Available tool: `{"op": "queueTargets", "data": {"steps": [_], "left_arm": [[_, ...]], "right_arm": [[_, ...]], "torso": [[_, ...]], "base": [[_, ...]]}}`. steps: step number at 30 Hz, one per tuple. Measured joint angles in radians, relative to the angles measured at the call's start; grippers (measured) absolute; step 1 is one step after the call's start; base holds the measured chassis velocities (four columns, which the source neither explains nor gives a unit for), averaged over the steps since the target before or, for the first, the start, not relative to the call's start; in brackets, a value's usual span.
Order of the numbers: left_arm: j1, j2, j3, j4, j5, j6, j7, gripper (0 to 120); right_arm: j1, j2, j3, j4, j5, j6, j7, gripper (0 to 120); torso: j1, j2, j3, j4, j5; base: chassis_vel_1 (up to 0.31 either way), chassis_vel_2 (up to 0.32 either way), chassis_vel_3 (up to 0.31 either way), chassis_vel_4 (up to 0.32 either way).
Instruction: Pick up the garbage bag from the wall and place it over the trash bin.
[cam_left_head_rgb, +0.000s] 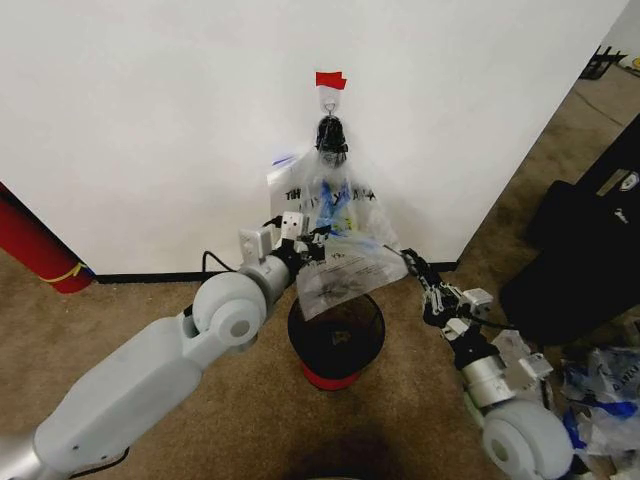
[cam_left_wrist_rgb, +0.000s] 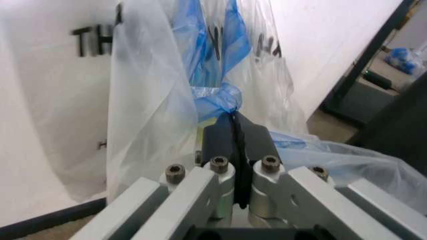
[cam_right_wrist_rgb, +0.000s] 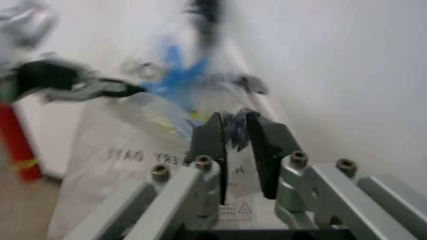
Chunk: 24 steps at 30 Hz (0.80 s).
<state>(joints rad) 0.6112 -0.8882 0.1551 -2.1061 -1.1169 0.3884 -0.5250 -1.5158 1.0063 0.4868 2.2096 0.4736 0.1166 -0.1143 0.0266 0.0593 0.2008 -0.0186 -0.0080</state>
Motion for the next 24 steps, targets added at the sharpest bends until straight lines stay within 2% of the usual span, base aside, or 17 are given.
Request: {"op": "queueTargets", "data": {"steps": [4, 5, 6, 8, 10, 13, 15, 18, 19, 21, 22, 23, 24], "left_arm": [[0.030, 0.000, -0.016, -0.008, 0.028, -0.004, 0.011, 0], [0.030, 0.000, -0.016, -0.008, 0.028, -0.004, 0.011, 0], [0.039, 0.003, -0.019, -0.011, 0.037, -0.006, 0.017, 0], [0.052, 0.006, -0.025, -0.017, 0.047, -0.009, 0.023, 0], [0.063, 0.006, -0.029, -0.022, 0.052, -0.011, 0.027, 0], [0.065, 0.005, -0.030, -0.023, 0.053, -0.011, 0.028, 0], [0.076, 0.005, -0.030, -0.027, 0.061, -0.013, 0.032, 0], [0.064, -0.005, -0.008, -0.016, 0.068, -0.015, 0.039, 0], [0.045, -0.013, 0.013, -0.006, 0.070, -0.016, 0.041, 0], [0.025, -0.023, 0.038, 0.006, 0.071, -0.018, 0.042, 0], [-0.002, -0.040, 0.073, 0.024, 0.072, -0.021, 0.045, 0], [-0.015, -0.049, 0.093, 0.033, 0.073, -0.023, 0.048, 0], [-0.020, -0.054, 0.102, 0.037, 0.076, -0.025, 0.049, 0]], "right_arm": [[-0.033, -0.106, 0.064, 0.023, -0.007, 0.046, -0.179, 32], [-0.033, -0.106, 0.064, 0.023, -0.007, 0.046, -0.179, 32], [-0.019, -0.142, 0.073, 0.019, -0.008, 0.055, -0.204, 35], [0.025, -0.182, 0.058, 0.018, 0.028, 0.030, -0.148, 43], [0.091, -0.215, 0.026, 0.022, 0.107, -0.033, -0.030, 53], [0.109, -0.222, 0.018, 0.020, 0.125, -0.052, -0.005, 53], [0.187, -0.252, -0.013, -0.009, 0.174, -0.107, 0.051, 70], [0.306, -0.308, -0.080, -0.075, 0.214, -0.137, 0.070, 81], [0.341, -0.326, -0.106, -0.098, 0.227, -0.139, 0.068, 86], [0.357, -0.337, -0.118, -0.112, 0.228, -0.138, 0.063, 88], [0.361, -0.349, -0.122, -0.127, 0.219, -0.134, 0.053, 93], [0.377, -0.358, -0.145, -0.150, 0.206, -0.123, 0.042, 97], [0.403, -0.363, -0.177, -0.173, 0.195, -0.115, 0.030, 98]], "torso": [[0.000, 0.000, 0.000, -0.0012, 0.0000], [0.000, 0.000, 0.000, -0.0012, 0.0000], [0.000, 0.000, 0.000, -0.0013, -0.0001], [0.000, 0.000, 0.000, -0.0003, 0.0002], [0.000, 0.000, 0.000, -0.0004, 0.0000], [0.000, 0.000, 0.000, -0.0004, -0.0001], [0.000, 0.000, 0.000, -0.0007, 0.0003], [0.000, 0.000, 0.000, 0.0000, 0.0002], [0.000, 0.000, 0.000, -0.0006, -0.0002], [0.000, 0.000, 0.000, 0.0000, 0.0004], [0.000, 0.000, 0.000, -0.0003, 0.0006], [0.000, 0.000, 0.000, -0.0021, -0.0005], [0.000, 0.000, 0.000, -0.0022, -0.0003]], "base": [[0.000, 0.000, 0.000, 0.000], [0.000, 0.000, 0.000, 0.000], [0.000, 0.000, 0.000, 0.000], [0.000, 0.000, 0.000, 0.000], [0.000, 0.000, 0.000, 0.000], [0.000, 0.000, 0.000, 0.000], [0.000, 0.000, 0.000, 0.000], [0.000, 0.000, 0.000, 0.000], [0.000, 0.000, 0.000, 0.000], [0.000, 0.000, 0.000, 0.000], [0.000, 0.000, 0.000, 0.000], [0.000, 0.000, 0.000, 0.000], [0.000, 0.000, 0.000, 0.000]]}}
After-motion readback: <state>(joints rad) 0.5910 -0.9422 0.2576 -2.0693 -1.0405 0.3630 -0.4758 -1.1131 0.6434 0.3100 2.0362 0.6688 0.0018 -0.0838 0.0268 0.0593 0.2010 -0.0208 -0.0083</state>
